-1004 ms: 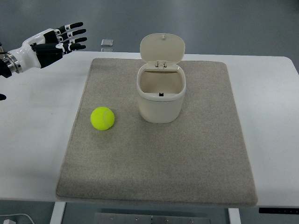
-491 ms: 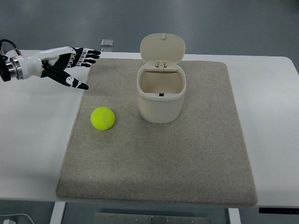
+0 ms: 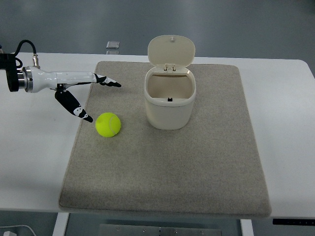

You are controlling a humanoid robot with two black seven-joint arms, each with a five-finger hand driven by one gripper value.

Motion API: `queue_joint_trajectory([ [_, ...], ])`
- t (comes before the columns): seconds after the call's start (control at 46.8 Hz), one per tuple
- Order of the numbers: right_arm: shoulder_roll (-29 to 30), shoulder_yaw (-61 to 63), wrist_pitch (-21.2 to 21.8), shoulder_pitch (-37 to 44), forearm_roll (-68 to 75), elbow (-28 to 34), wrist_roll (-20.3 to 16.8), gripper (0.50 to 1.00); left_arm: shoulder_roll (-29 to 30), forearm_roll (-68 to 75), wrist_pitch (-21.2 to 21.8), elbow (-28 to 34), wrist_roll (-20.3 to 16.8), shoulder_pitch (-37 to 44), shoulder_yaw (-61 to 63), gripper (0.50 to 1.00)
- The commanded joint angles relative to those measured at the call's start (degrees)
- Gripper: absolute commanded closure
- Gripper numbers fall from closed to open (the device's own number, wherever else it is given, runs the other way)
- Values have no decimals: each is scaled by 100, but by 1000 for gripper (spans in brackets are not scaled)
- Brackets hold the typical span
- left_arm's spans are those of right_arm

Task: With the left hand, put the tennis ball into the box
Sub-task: 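Move the left hand over the tennis ball, fingers spread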

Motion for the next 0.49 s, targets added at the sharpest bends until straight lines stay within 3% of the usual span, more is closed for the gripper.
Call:
queue_joint_trajectory([
  [0.0, 0, 0, 0, -2, 9, -3, 0, 562, -50, 494, 246, -121, 4, 54, 49, 508],
  [0.15, 0, 0, 0, -2, 0, -3, 0, 560, -252, 1312, 281, -121, 4, 54, 164, 508],
  [0.47, 0, 0, 0, -2, 0, 5, 0, 562, -437, 1673, 281, -209, 4, 54, 313, 512],
])
